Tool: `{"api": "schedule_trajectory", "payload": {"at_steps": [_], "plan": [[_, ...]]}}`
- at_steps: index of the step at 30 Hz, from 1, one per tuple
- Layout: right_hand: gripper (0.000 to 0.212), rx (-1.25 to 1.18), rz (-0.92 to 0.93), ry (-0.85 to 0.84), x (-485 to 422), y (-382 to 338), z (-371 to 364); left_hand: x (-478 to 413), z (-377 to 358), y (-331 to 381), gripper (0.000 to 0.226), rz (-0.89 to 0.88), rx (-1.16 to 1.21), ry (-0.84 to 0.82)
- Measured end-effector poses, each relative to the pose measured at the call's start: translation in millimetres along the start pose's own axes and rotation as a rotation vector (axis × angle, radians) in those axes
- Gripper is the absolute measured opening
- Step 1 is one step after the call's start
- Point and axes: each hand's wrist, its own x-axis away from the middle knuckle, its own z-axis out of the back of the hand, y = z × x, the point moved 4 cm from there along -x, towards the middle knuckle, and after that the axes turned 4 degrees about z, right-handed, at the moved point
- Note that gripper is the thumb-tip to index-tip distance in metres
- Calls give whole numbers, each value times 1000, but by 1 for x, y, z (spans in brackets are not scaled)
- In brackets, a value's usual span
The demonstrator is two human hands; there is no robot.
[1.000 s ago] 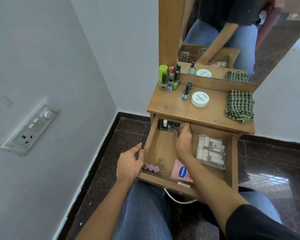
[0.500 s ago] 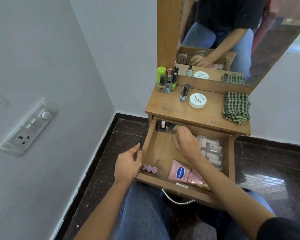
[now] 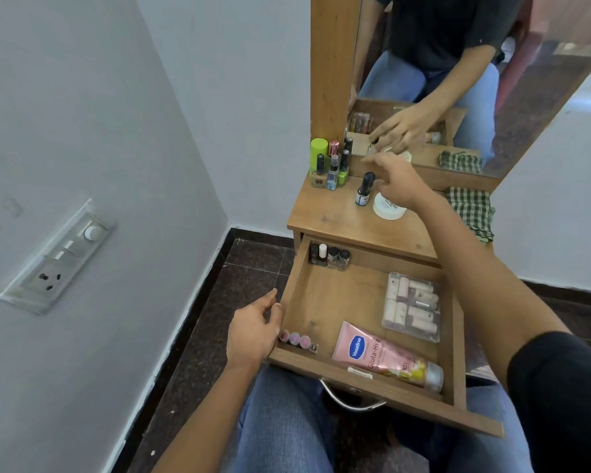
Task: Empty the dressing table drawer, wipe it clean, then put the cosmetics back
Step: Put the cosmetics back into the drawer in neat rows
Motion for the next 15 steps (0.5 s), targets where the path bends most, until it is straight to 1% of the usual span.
{"api": "schedule_trajectory", "payload": {"at_steps": [2,4,7,9,11,15], "plan": [[46,2,13,-63,-2,0,0,0,0,0,38,4,4,-1],[39,23,27,-79,-4,0,-1,0,1,0,37,7,8,-1],[35,17,12,-62,-6,0,-1,1,1,2,37,10,1,-6],[33,-10,-34,-5,-6,3,-1,1,1,2,37,14,-1,-7],[30,-39,-73,142,-1,4,5,1,1,2,37,14,0,-6],[24,-139,11,582,34,-9,26,0,1,1,37,8,-1,-6]]}}
